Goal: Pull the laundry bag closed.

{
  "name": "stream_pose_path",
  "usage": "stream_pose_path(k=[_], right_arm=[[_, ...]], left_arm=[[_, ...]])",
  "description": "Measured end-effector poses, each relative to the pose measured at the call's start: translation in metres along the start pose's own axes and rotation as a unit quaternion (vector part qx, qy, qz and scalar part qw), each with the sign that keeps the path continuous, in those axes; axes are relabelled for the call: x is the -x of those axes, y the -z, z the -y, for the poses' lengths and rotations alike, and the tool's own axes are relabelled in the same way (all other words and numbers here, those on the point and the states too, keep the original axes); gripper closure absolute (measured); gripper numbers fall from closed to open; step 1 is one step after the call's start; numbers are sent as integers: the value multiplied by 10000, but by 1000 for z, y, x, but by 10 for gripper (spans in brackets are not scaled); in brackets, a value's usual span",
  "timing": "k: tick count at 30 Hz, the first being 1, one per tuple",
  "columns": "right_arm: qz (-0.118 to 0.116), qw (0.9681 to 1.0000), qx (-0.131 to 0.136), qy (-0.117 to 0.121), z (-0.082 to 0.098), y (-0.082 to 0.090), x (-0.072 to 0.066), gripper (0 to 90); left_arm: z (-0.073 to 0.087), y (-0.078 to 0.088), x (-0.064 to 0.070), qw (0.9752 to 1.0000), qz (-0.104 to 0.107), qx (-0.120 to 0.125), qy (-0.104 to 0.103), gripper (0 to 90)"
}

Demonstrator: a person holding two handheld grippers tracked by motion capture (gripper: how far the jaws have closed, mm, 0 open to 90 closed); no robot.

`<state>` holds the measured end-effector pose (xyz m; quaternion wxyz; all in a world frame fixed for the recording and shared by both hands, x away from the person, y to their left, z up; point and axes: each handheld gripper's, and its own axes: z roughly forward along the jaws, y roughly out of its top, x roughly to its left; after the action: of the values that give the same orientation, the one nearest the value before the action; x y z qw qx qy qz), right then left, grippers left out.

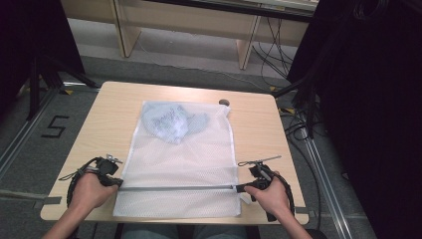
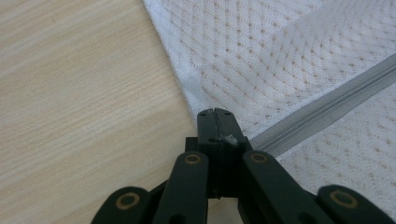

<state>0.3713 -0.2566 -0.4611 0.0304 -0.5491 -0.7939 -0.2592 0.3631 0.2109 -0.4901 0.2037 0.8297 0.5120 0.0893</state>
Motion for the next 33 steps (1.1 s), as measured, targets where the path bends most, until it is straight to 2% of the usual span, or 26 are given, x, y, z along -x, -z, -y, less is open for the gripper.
stream_pose_path(k=[2, 4, 7, 8, 10, 11, 12, 13, 16, 17, 20, 21, 22, 23, 24, 25, 26, 27, 28, 31, 32, 33], right_arm=[[-12, 9999, -8, 131, 1, 0, 3, 862], [-33, 10000, -1, -4, 0, 0, 1, 862], [8, 10000, -44, -45, 0, 0, 2, 862], [-5, 10000, -54, 51, 0, 0, 3, 860], [-49, 9998, -70, -191, 0, 0, 1, 859], [-93, 9998, -95, -141, -1, 0, 2, 859], [48, 9999, -89, 46, -1, -1, 6, 859], [116, 9997, -125, 145, -1, -1, 7, 859], [75, 9999, -72, 134, -1, -2, 6, 858], [-64, 10000, -50, -28, -2, -2, 5, 857], [-15, 9999, -132, -71, -2, -2, 6, 879], [138, 9999, -29, -20, -3, -2, 9, 876], [112, 9999, 52, -87, -1, -3, 17, 870], [112, 9999, 52, -87, -1, -3, 17, 870], [147, 9994, 154, -273, 1, -1, 18, 868], [130, 9993, 151, -326, 1, 0, 18, 863], [140, 9995, 229, -152, 1, 1, 21, 851], [140, 9995, 229, -152, 1, 1, 21, 851], [295, 9988, 364, 124, 2, 2, 24, 814], [340, 9985, 437, 10, 1, 3, 23, 792], [283, 9979, 508, -286, 1, 4, 18, 763], [283, 9979, 508, -286, 1, 4, 18, 763]], left_arm=[[0, 1, 0, 10000, -36, -14, -5, 899], [0, 0, 0, 10000, -16, -14, -14, 899], [0, 1, 0, 10000, -34, -14, -5, 898], [0, 1, 0, 10000, -34, -14, -9, 899], [0, 1, 0, 10000, -17, -13, -27, 899], [0, 0, 0, 10000, 3, 4, -1, 899], [0, 0, 1, 10000, -43, 33, 47, 899], [0, 0, 0, 10000, -32, 2, 7, 898], [0, 1, 0, 10000, -33, -9, -16, 898], [0, 1, 0, 10000, -49, -23, -15, 899], [0, 1, 1, 10000, -54, -21, -58, 898], [0, 1, 1, 10000, -58, -23, -48, 898], [1, 1, 0, 10000, -20, 10, -11, 898], [1, 1, 0, 10000, -20, 10, -11, 898], [1, 1, -1, 10000, -17, -8, 14, 897], [1, 1, -1, 10000, -22, -2, 19, 897], [1, 1, 0, 10000, -35, 16, 18, 896], [1, 1, 0, 10000, -35, 16, 18, 894], [1, 1, 0, 10000, -72, 52, 8, 893], [1, 2, 0, 9998, -94, 170, 45, 868], [0, 6, -1, 9994, -165, 298, 76, 852], [0, 6, -1, 9994, -165, 298, 76, 840]])
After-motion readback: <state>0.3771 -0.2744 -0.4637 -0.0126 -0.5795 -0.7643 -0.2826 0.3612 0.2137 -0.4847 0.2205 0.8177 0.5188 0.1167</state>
